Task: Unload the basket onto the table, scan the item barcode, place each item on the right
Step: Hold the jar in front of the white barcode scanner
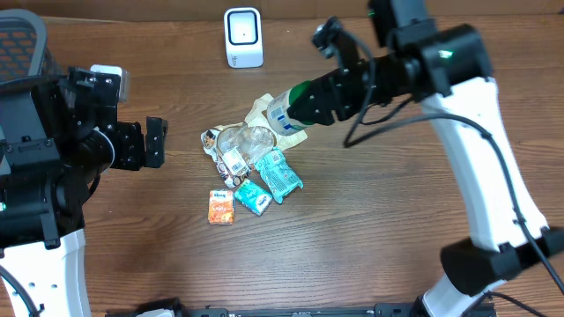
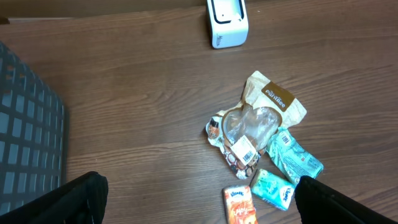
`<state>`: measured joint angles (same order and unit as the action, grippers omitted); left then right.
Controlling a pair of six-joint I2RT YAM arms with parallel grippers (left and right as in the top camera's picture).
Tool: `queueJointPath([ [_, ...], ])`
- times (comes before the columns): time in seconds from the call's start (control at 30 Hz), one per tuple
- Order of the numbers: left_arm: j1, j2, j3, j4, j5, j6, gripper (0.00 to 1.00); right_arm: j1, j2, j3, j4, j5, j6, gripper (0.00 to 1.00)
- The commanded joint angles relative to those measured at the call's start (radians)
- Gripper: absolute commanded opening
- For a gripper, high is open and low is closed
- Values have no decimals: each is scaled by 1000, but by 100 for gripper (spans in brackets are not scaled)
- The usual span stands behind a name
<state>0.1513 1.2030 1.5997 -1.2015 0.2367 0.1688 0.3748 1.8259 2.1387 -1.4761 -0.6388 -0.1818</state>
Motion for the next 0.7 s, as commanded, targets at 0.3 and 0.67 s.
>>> queueJointPath([
  [0.3, 6, 6, 21, 0, 15, 26, 100, 44, 180, 20, 180, -68, 109, 27],
  [0.67, 5, 6, 21, 0, 15, 26, 100, 167, 338, 20, 870, 869, 95, 25],
])
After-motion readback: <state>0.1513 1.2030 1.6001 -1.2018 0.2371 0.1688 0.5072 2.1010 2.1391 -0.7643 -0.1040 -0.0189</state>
